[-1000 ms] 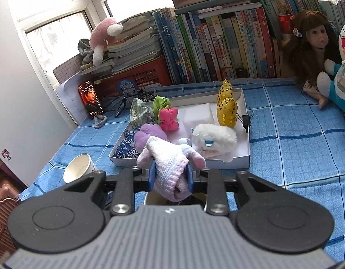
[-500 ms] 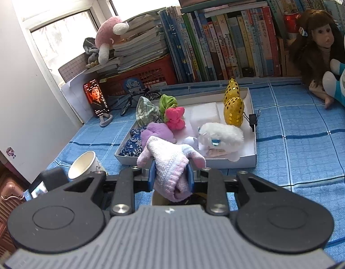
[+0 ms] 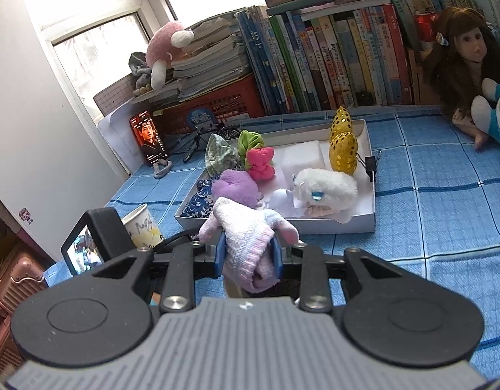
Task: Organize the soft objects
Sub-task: 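Move the left gripper to the small cream roll and grasp it while the right gripper holds the sock, then carry the cream roll and pink-white sock toward the white tray with both grippers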
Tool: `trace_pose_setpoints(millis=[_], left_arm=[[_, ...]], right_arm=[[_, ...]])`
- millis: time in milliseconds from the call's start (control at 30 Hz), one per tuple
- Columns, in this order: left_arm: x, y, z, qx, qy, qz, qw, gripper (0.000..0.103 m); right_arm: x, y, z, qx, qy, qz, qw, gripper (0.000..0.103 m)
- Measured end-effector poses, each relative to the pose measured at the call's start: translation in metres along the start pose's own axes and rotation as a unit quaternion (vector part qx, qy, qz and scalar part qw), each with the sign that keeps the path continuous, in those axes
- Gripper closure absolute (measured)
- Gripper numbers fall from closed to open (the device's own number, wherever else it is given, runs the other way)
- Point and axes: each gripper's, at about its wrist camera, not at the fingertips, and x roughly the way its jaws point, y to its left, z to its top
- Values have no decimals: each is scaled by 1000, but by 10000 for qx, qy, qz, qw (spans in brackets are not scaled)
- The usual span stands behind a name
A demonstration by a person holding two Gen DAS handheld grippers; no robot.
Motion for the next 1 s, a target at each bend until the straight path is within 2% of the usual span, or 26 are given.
trace_pose_setpoints(millis=[267,467,700,1000], left_arm=[[-20,3,-11,286,89,-443,9986,83],[-53,22,-26,661,110,-1114,9915,83],[-93,30,-30,1519,-410,-1450,9768,83],[-116,29,1,1998,-808,-1646,9625,83]], right_arm=[[-3,1,-2,58,-31,-53,10000,68],[-6,-2,-3,118,-70,-102,9999,68],[-2,-1,-3,184,-90,-125,9997,67],[2,4,7,169,-186,-147,9996,67]])
